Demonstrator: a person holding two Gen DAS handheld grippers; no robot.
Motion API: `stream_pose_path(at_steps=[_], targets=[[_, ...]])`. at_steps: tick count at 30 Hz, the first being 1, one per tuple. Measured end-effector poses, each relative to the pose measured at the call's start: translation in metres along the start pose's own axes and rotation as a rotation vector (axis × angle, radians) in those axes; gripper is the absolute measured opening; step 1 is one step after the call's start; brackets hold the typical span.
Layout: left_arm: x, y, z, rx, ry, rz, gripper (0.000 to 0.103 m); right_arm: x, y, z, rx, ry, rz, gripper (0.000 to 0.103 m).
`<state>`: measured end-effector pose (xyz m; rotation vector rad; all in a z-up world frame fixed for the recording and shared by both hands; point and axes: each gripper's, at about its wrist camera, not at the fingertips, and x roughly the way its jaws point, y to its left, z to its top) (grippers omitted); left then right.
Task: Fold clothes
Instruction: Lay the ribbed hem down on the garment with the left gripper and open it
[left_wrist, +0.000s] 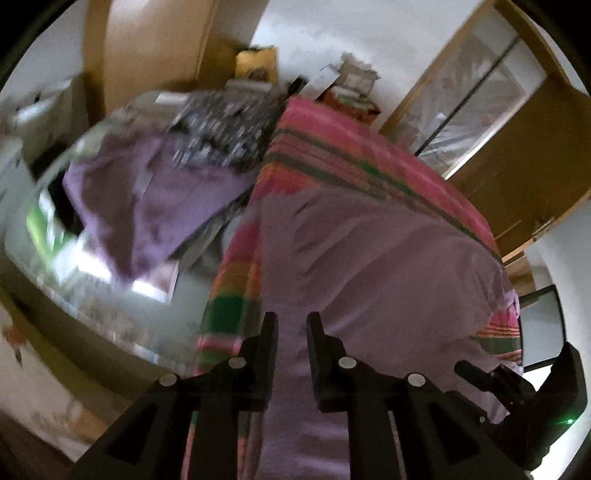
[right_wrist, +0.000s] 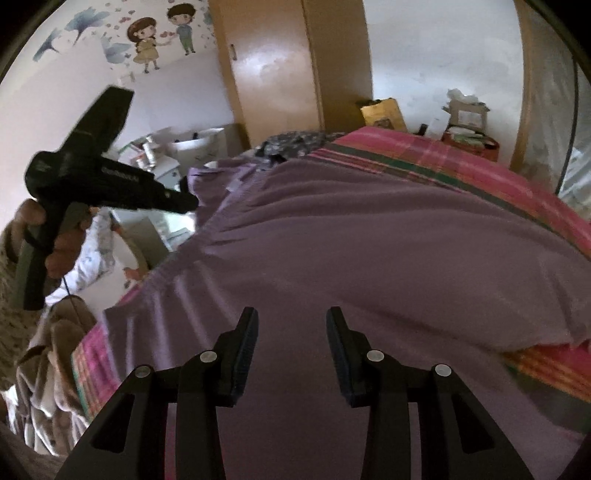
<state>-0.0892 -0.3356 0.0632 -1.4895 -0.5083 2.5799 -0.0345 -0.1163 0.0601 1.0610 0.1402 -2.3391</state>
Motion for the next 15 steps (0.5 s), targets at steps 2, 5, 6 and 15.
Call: stream_pose_path(at_steps=[2,5,6,15], targets=[[0.011,-0.009,0.014,0.034,0.004,0.010,0.016,0.006,-0.008,0.004,0.022,0.014,0.005,0.040],[0.031,-0.016,0.037,0.052,0.014,0.033,0.016,0.012,-0.014,0.001,0.034,0.029,0.016,0.040],[0.035,-0.017,0.044,0.066,0.008,0.042,0.016,0.013,-0.014,0.000,0.034,0.033,0.022,0.040],[0.076,-0.025,0.079,0.163,0.002,0.069,0.027,0.026,-0.026,-0.005,0.071,0.054,0.078,0.040]])
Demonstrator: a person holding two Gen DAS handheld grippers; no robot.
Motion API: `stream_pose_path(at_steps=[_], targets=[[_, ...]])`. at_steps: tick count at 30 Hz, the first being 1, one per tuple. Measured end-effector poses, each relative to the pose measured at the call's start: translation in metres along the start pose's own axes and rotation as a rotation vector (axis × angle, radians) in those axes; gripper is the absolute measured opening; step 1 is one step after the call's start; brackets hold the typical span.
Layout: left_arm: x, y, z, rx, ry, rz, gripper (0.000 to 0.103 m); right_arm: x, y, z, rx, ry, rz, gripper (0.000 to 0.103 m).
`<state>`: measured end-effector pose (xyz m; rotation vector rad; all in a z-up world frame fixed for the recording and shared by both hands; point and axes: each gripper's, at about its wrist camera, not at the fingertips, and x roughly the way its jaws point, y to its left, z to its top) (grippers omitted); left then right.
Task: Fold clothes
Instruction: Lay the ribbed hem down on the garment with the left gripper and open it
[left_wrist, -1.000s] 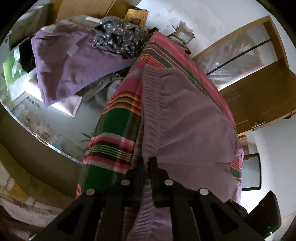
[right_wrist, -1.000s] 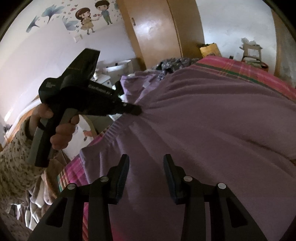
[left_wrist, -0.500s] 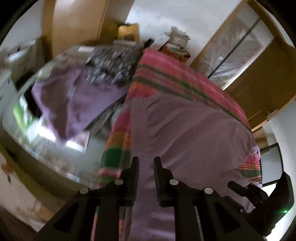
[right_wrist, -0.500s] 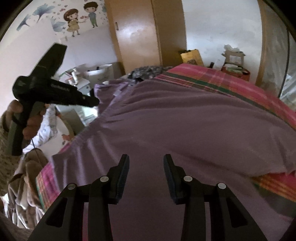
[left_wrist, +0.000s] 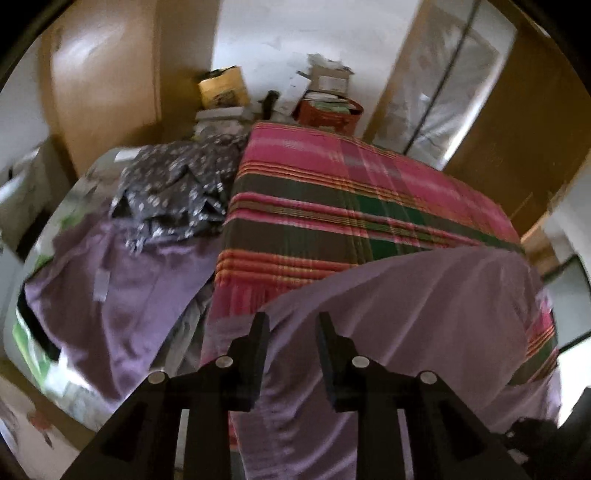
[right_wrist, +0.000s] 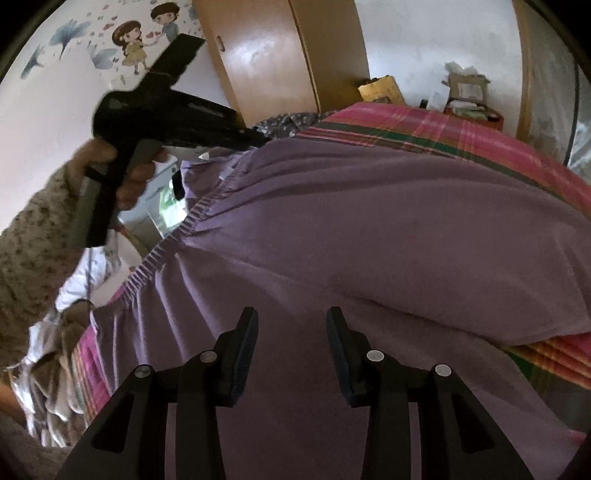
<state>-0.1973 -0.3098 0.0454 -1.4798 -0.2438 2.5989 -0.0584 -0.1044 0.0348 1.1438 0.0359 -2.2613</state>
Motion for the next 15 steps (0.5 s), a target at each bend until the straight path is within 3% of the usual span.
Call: stream_pose_path(at_steps=[11,12,14,15], targets=[[0.037,-0.007,0.009,0.080,0.051,0.021,0.030,0.007,-0.010,-0.002,0.055,0.024,0.035,0.040],[0.038,-0.007,0.009,0.083,0.050,0.021,0.029,0.006,-0.010,-0.002,0.056,0.024,0.036,0.040],[0.039,-0.005,0.011,0.081,0.043,0.035,0.008,0.007,-0.011,-0.003,0.062,0.027,0.039,0.040],[0.040,-0.005,0.011,0.079,0.040,0.042,0.005,0.007,-0.011,-0.003,0.062,0.027,0.039,0.040]])
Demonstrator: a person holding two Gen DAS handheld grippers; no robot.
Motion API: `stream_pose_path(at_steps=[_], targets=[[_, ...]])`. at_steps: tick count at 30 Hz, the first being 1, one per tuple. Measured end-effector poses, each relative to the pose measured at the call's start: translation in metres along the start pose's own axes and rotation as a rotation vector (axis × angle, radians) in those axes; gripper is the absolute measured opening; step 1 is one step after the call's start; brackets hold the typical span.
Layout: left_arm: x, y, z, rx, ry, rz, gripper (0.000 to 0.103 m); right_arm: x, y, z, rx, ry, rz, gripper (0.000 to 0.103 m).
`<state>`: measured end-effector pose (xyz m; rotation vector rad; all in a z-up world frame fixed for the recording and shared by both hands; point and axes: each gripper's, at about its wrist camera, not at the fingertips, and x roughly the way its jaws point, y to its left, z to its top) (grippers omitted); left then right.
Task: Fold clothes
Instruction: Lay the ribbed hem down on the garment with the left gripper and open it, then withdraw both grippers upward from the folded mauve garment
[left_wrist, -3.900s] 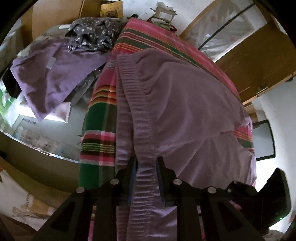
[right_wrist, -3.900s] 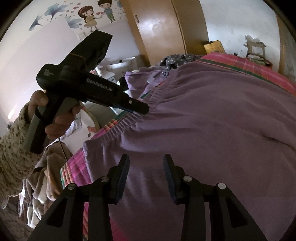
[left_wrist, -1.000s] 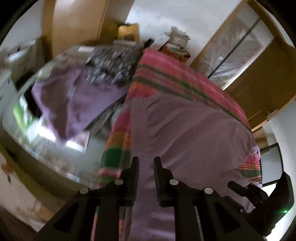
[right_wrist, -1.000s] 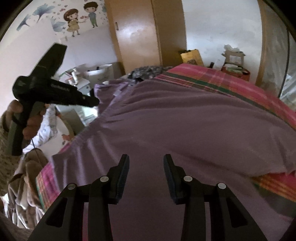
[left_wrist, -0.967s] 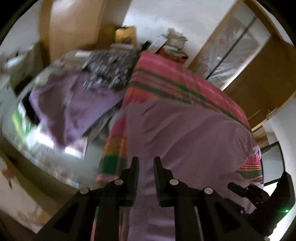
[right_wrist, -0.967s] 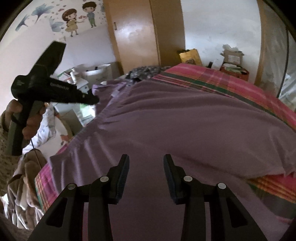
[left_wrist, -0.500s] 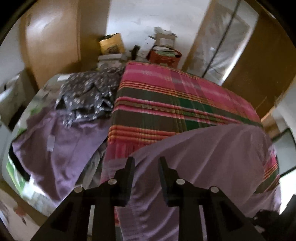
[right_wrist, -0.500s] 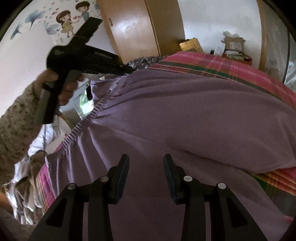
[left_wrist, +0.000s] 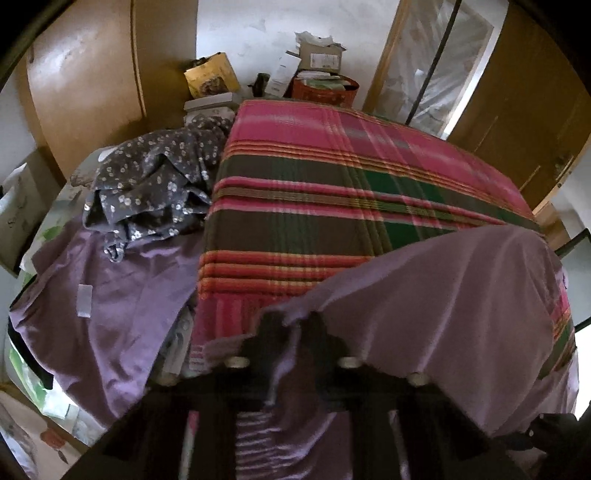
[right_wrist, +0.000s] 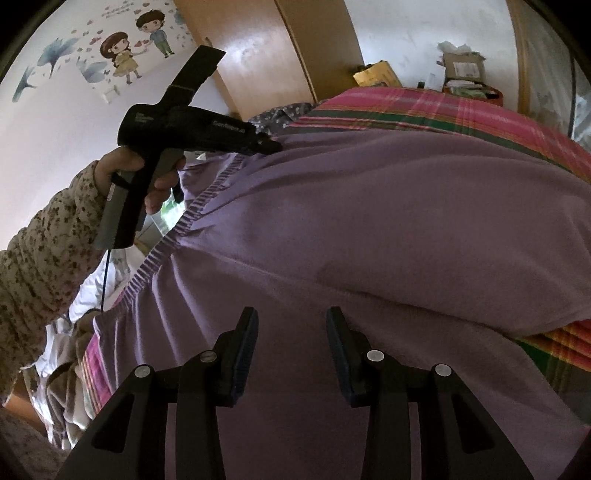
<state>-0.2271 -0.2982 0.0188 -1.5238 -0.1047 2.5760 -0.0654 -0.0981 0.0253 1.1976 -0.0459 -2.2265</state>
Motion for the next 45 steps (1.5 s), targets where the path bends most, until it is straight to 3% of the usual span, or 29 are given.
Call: stream_pose_path(at_steps=[7,17,20,23,31,37,41,45], targets=[[0.001,0.005,0.005,-0.028,-0.044,0.074,0.004,0.000,0.002,-0.001,-0.009,-0.001,0.006,0.048],[-0.002,0.016,0.006,-0.111,0.016,0.012,0.007,0.002,0.012,-0.003,-0.056,-0.005,-0.045,0.050],[-0.022,0.020,-0.003,-0.121,0.029,0.000,0.007,-0.002,0.015,-0.004,-0.068,-0.003,-0.076,0.050],[-0.060,0.025,-0.020,-0.086,-0.006,0.077,0.007,-0.018,0.016,-0.005,-0.081,-0.034,-0.101,0.050],[-0.170,0.042,-0.065,-0.063,-0.069,0.156,0.008,-0.073,0.022,0.005,-0.199,-0.092,-0.225,0.050],[-0.248,0.032,-0.098,-0.102,-0.151,0.076,0.008,-0.118,0.032,0.030,-0.257,-0.178,-0.244,0.050],[-0.269,0.021,-0.122,-0.088,-0.175,0.062,0.008,-0.146,0.045,0.032,-0.291,-0.238,-0.242,0.051],[-0.283,0.017,-0.150,-0.076,-0.166,0.074,0.008,-0.155,0.057,0.025,-0.317,-0.243,-0.249,0.051]])
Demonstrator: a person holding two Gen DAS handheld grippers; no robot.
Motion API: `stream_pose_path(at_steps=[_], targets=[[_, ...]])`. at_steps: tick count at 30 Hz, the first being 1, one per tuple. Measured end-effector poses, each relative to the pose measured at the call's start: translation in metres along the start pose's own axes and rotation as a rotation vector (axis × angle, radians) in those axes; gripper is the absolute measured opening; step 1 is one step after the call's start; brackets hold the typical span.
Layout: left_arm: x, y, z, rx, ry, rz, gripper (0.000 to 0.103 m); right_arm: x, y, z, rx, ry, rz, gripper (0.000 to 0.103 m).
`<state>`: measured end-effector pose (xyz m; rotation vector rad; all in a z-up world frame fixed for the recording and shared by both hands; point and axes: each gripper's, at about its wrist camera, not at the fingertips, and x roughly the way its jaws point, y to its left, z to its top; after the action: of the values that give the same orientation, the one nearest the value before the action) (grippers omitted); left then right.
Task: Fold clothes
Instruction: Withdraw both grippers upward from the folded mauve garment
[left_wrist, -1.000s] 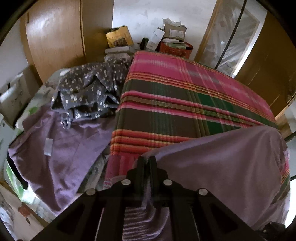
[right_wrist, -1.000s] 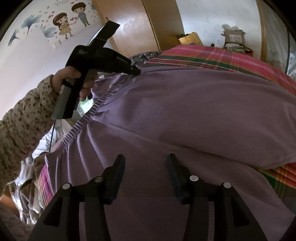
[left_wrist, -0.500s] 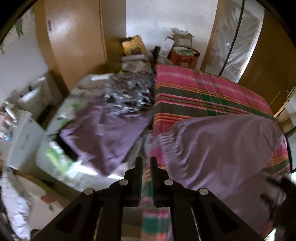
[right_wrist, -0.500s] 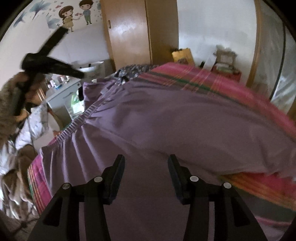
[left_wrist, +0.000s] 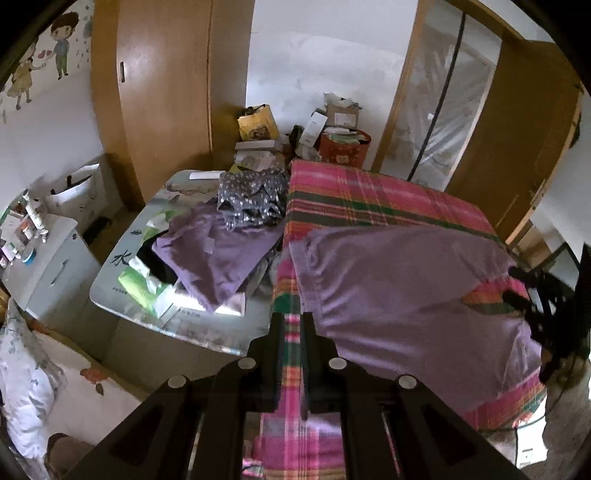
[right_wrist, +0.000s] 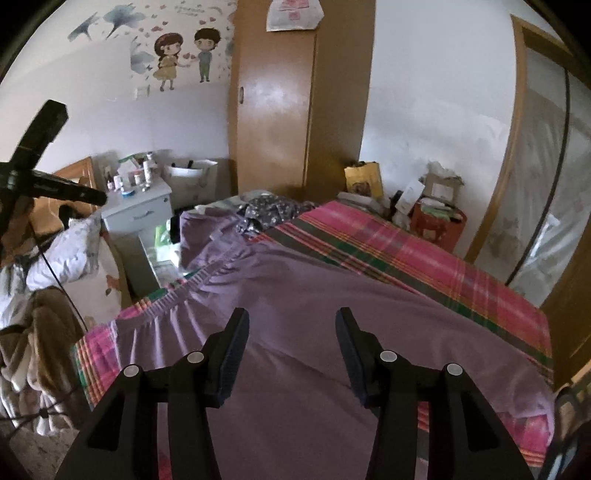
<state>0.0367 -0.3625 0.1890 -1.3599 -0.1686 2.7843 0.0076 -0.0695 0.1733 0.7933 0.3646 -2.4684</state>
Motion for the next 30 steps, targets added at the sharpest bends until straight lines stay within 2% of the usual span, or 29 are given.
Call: stream_pose_path(at_steps=[7,14,17,22,30], targets=[[-0.032,0.012,-0.048,-0.042,-0.014,-0.012,0.008,-0.024,0.025,-0.011,-0.012,-0.041,0.024,0.051],[-0.055,0.037,-0.098,-0.068,0.009,0.133,0.009,-0.027,0.055,-0.017,-0.046,-0.037,0.077,0.051],[-0.067,0.040,-0.105,-0.081,-0.005,0.133,0.010,-0.028,0.068,-0.019,-0.065,-0.037,0.100,0.051],[-0.079,0.026,-0.098,-0.031,-0.048,0.096,0.014,-0.030,0.079,-0.016,-0.097,-0.031,0.103,0.051],[-0.055,-0.034,-0.052,0.131,-0.063,-0.002,0.014,-0.031,0.064,0.006,-0.156,-0.026,0.022,0.051]])
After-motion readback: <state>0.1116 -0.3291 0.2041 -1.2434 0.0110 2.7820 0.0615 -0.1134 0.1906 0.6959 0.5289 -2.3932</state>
